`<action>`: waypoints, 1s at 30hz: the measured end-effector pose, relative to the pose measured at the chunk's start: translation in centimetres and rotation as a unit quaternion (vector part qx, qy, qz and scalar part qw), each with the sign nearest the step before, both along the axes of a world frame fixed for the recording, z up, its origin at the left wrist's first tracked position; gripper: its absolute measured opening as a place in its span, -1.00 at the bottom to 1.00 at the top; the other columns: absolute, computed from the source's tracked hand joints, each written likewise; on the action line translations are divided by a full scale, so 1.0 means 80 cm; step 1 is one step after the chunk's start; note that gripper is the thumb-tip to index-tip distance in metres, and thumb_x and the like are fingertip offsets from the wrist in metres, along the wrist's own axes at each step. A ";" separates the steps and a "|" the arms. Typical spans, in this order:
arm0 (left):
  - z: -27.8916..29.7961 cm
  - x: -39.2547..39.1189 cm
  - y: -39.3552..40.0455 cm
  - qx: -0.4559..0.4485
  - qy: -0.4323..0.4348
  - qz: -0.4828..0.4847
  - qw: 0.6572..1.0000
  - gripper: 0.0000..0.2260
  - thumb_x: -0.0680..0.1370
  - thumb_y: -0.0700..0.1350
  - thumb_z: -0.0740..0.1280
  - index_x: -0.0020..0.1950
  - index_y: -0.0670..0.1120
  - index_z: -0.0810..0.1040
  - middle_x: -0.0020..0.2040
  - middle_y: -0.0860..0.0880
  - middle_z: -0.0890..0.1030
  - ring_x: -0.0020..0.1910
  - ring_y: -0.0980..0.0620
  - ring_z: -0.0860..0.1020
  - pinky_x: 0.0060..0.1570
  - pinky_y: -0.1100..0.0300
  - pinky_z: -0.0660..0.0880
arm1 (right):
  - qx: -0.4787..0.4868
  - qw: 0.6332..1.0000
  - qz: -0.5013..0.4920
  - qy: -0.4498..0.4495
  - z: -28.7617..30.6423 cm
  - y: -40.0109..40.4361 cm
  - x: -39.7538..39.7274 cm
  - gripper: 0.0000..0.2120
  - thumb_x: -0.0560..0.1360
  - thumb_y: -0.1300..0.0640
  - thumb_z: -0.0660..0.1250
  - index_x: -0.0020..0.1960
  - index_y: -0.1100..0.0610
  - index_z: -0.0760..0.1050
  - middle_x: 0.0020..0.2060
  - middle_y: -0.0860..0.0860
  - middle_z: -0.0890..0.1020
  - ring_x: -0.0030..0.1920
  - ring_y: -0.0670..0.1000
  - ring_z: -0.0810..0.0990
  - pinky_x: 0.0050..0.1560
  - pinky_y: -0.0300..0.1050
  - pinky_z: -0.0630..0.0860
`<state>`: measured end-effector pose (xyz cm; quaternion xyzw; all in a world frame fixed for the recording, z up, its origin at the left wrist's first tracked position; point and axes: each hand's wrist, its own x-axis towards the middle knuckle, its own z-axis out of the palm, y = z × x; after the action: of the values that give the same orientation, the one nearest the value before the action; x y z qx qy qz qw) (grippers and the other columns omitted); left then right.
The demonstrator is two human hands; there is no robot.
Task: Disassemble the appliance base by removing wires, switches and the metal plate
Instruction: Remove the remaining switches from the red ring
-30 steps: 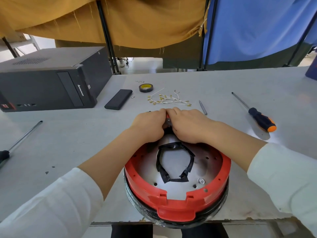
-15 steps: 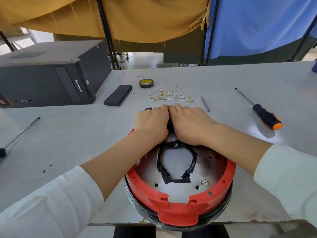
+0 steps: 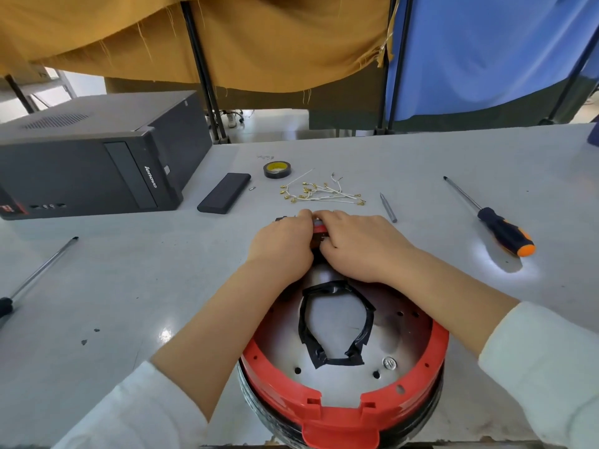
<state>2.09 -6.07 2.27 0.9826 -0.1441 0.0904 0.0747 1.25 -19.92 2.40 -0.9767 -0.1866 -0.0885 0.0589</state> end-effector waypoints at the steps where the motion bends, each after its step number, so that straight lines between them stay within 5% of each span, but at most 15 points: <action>1: 0.001 0.000 0.002 -0.028 0.010 0.002 1.000 -0.69 0.52 -0.23 0.18 0.26 -0.10 0.37 0.10 -0.15 0.57 0.07 -0.19 0.53 -0.18 0.09 0.38 | 0.020 1.000 -0.007 0.013 0.002 -0.001 0.000 -0.58 0.51 0.00 0.01 0.36 -0.01 0.27 0.25 0.04 0.50 0.15 0.14 0.52 -0.05 0.01 0.34; 9: 0.003 -0.002 0.006 -0.050 0.008 0.000 0.999 -0.79 0.56 -0.19 0.15 0.16 -0.09 0.46 0.04 -0.15 0.58 -0.03 -0.18 0.53 -0.27 0.13 0.29 | 0.147 0.977 -0.088 0.129 0.012 -0.002 0.009 -0.65 0.57 -0.11 -0.03 0.27 -0.24 0.39 0.21 -0.14 0.55 0.22 0.00 0.48 0.02 -0.11 0.29; 13: 0.007 -0.003 0.003 -0.029 0.011 0.017 0.999 -0.82 0.53 -0.20 0.16 0.08 -0.11 0.48 0.01 -0.15 0.56 -0.04 -0.17 0.52 -0.29 0.14 0.28 | 0.264 0.938 -0.099 0.201 0.020 0.005 0.027 -0.79 0.53 -0.09 0.19 0.00 -0.05 0.56 0.03 -0.05 0.64 0.04 -0.06 0.56 0.14 -0.12 0.43; 21: 0.003 -0.010 0.033 -0.006 0.015 0.012 1.000 -0.94 0.56 -0.18 0.18 0.01 -0.06 0.40 -0.01 -0.14 0.52 -0.06 -0.17 0.51 -0.28 0.12 0.28 | 0.432 0.848 -0.144 0.272 0.039 0.003 0.065 -0.88 0.46 0.14 0.42 -0.02 0.06 0.54 -0.17 -0.02 0.65 -0.22 -0.06 0.55 -0.27 -0.19 0.49; 23: 0.002 -0.010 0.048 0.007 0.018 0.018 1.000 -0.94 0.56 -0.19 0.17 0.00 -0.07 0.39 -0.03 -0.13 0.53 -0.15 -0.15 0.48 -0.29 0.12 0.27 | 0.383 0.881 -0.137 0.241 0.036 0.000 0.080 -0.72 0.45 0.17 0.43 0.11 0.08 0.45 -0.09 0.06 0.61 -0.16 0.00 0.53 -0.25 -0.14 0.53; 26: 0.003 -0.008 0.059 0.015 0.021 0.019 0.999 -0.94 0.56 -0.19 0.17 -0.06 -0.04 0.34 -0.04 -0.13 0.55 -0.21 -0.12 0.42 -0.29 0.12 0.27 | 0.143 0.966 -0.109 0.188 0.030 -0.001 0.098 -0.57 0.45 0.18 0.41 0.26 0.12 0.37 0.02 0.09 0.55 -0.06 0.04 0.49 -0.08 -0.10 0.46; 30: 0.002 -0.008 0.058 0.015 0.013 0.017 1.000 -0.95 0.55 -0.19 0.19 -0.05 -0.05 0.36 -0.04 -0.11 0.56 -0.22 -0.10 0.41 -0.30 0.13 0.26 | 0.059 0.961 -0.112 0.245 0.018 0.008 0.111 -0.56 0.46 0.21 0.37 0.30 0.13 0.37 0.03 0.06 0.48 -0.06 0.08 0.53 -0.16 -0.08 0.55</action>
<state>1.47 -1.45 2.40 0.9870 -0.1277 0.0767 0.0603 10.12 -19.29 3.84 -0.9780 -0.0506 0.1364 0.1497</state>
